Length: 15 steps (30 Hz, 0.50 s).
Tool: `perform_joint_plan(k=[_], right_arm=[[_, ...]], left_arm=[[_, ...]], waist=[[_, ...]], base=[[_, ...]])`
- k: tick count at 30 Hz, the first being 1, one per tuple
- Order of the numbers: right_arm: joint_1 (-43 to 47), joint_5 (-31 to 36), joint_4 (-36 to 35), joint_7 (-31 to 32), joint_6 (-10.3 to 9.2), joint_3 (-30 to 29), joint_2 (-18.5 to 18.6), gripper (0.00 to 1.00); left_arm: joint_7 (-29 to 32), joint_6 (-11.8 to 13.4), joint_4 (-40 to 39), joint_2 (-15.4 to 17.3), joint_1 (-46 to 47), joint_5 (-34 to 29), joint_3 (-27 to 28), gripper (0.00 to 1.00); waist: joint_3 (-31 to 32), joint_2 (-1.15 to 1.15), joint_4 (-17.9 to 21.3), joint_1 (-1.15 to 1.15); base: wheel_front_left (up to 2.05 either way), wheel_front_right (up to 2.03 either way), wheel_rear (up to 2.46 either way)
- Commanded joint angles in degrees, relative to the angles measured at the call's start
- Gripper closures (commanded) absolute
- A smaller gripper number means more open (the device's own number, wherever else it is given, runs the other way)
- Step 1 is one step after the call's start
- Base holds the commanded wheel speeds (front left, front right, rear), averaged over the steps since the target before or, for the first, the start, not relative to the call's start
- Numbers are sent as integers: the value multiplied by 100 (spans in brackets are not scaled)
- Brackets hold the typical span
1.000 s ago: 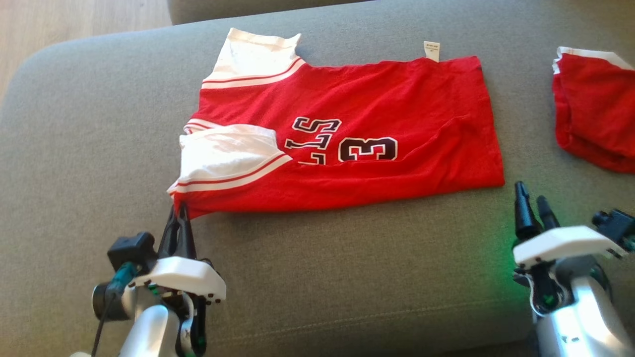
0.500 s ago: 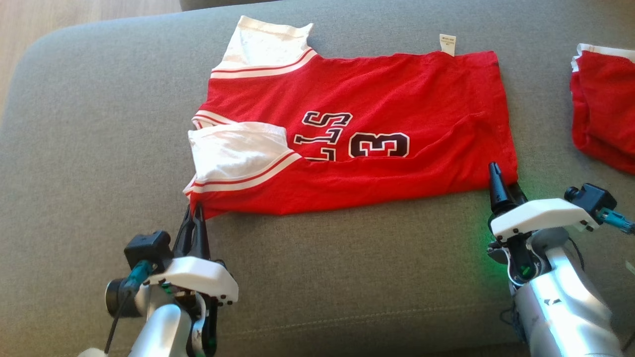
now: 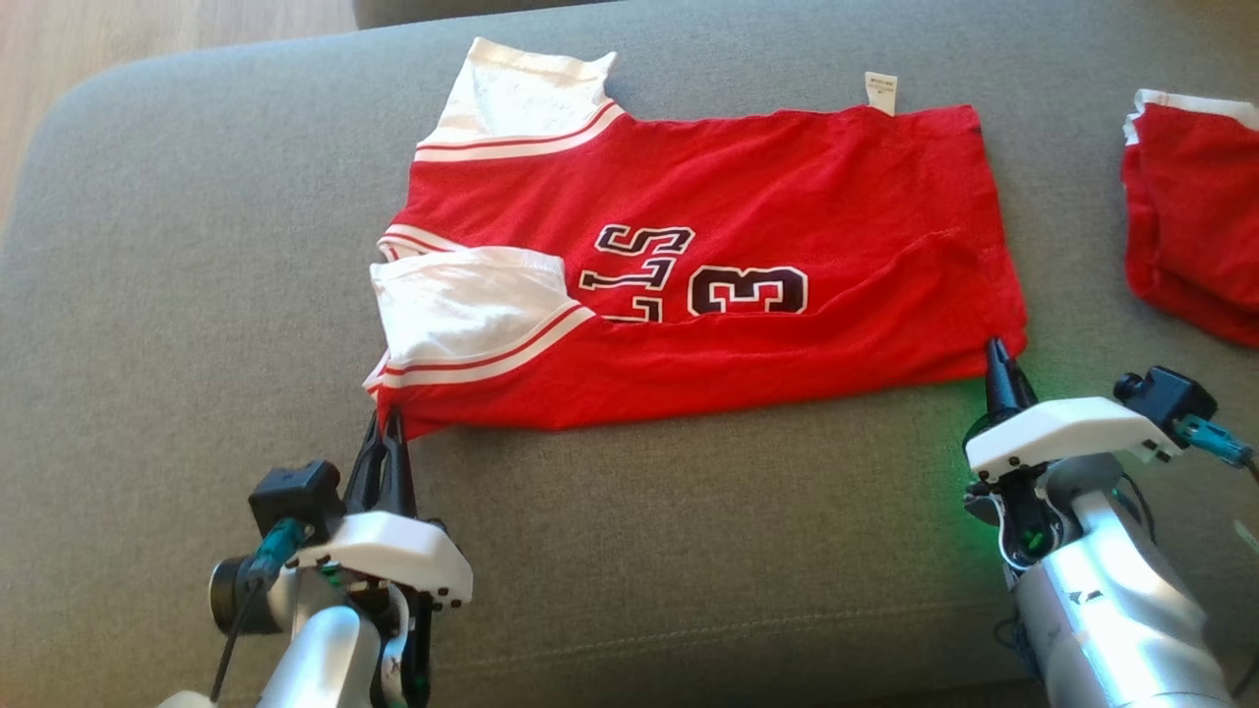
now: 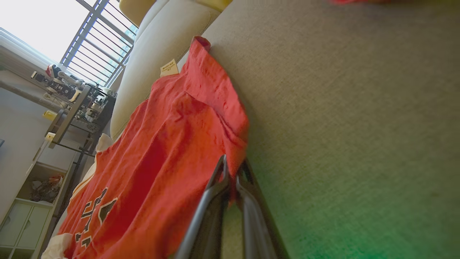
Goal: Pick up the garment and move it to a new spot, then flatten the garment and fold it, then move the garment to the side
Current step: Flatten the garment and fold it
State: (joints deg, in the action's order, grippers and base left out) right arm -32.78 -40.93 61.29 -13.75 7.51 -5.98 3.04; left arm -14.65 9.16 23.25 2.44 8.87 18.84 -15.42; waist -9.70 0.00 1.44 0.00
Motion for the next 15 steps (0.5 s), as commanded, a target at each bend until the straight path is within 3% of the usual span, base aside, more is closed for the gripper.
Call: perform_joint_plan(k=[1,15], right_arm=[[-119,34,-157,-79,-2,90,2,100],[813,324,-855,-123,-2,-302,-12,100]], left_arm=[[-35,40,-136,44,176,10,203,100],[-35,-85,190,44,-426,188,291,100]], waist=[[24,0,18,0],[612,0,297,0]], base=[[0,0,0],[0,0,0]])
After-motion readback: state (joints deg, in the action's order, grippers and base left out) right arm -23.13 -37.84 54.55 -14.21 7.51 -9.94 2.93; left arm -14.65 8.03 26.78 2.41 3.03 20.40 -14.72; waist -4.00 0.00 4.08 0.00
